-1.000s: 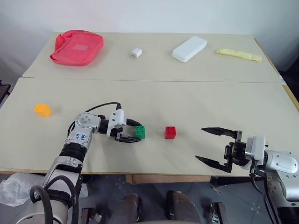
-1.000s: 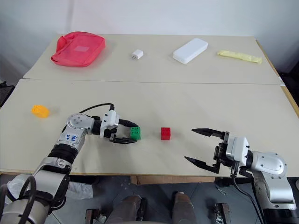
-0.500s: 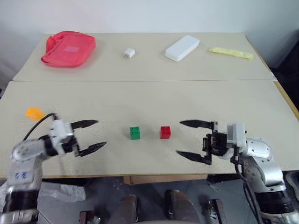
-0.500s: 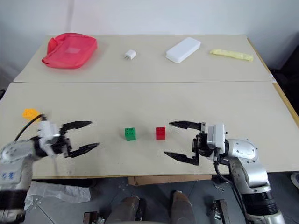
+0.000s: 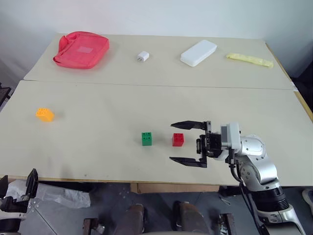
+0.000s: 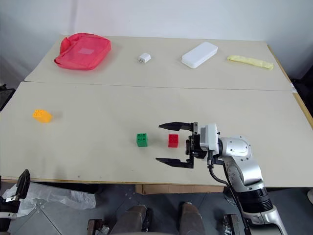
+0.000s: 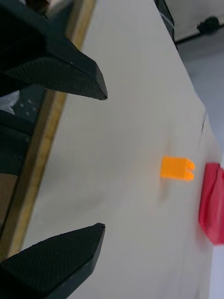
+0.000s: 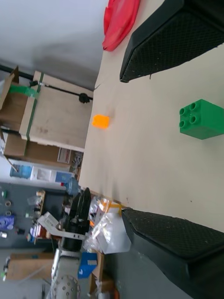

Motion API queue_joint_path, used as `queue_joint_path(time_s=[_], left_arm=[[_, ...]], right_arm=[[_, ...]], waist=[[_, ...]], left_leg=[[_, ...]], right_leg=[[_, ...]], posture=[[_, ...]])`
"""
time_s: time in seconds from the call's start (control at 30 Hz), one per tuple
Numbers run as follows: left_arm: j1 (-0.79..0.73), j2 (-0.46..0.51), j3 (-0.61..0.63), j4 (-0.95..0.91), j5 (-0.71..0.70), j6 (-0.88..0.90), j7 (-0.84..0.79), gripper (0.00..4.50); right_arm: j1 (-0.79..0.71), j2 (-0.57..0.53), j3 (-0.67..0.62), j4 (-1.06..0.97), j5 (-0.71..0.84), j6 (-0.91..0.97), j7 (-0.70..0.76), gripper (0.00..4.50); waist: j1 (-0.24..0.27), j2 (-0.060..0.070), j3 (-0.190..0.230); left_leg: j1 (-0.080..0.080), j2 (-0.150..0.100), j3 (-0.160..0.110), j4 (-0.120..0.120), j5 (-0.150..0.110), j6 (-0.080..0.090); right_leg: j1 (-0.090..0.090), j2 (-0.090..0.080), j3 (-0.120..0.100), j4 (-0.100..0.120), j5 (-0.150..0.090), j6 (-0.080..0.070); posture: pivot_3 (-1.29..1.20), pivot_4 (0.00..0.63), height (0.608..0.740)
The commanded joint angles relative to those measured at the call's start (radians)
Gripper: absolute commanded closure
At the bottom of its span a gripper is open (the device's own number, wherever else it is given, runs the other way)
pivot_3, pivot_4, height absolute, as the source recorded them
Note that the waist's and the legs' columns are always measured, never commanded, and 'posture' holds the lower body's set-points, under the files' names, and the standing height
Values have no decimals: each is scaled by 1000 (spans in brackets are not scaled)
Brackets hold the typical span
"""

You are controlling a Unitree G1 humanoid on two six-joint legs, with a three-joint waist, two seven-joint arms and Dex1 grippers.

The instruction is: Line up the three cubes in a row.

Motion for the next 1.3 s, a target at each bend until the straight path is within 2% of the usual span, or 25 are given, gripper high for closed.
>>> queue_joint_path(time_s=[0.03,0.13,0.23,0.33,0.53,0.77,0.93,1.07,1.2,1.3], left_arm=[[-45,15,-35,-61,39,-2,85,13],[-155,62,-80,-55,69,58,176,13],[-353,166,-137,28,62,213,249,13],[-497,291,-166,216,87,266,211,13],[-748,492,-196,645,189,154,191,13],[-942,577,-303,983,266,73,87,13],[-1014,601,-339,1124,294,18,43,13],[-1037,597,-351,1157,289,-22,-12,786],[-1000,603,-366,1125,286,-3,-81,1969],[-909,645,-398,995,290,26,-211,2911]], right_arm=[[-9,-6,-9,-27,15,5,2,0],[1,-8,-16,-25,9,14,-12,0],[21,-10,-12,-34,11,36,-27,0],[21,-7,-5,-39,3,42,-33,0],[20,-20,-27,-29,-15,31,-51,0],[40,-16,-36,-49,-32,25,-96,0],[60,-20,-35,-69,-34,25,-114,0],[81,-19,-35,-81,-44,21,-130,0],[96,-23,-34,-93,-50,18,-139,0],[107,-40,-59,-94,-56,13,-143,0]], waist=[[1,0,0],[3,-1,-1],[7,-2,-1],[-5,-2,-2],[-35,-2,-2],[-22,-3,-2],[-25,-3,-2],[-27,-3,-2],[-28,-3,-2],[-31,-3,-2]], left_leg=[[0,0,0,0,0,0],[0,0,0,0,0,0],[0,-1,-2,0,1,-1],[0,-1,-2,0,1,-2],[0,-1,4,-2,1,-2],[-1,-4,3,0,2,-1],[-1,-5,3,0,2,0],[-1,-4,3,-1,2,0],[-1,-4,4,-1,2,0],[-1,-4,4,-1,2,0]], right_leg=[[0,0,0,0,0,0],[0,0,0,1,0,0],[0,0,-2,2,0,0],[-2,1,-1,6,0,0],[-8,3,-3,12,0,-1],[-6,1,-6,13,0,-1],[-7,1,-6,13,0,-1],[-7,1,-6,14,0,-1],[-7,1,-6,14,0,-1],[-8,1,-5,14,0,-1]], posture=[[0,150,740],[0,150,740],[0,150,740],[0,150,740],[0,150,740],[0,150,740],[0,150,740],[0,150,740],[0,150,740],[0,150,740]])
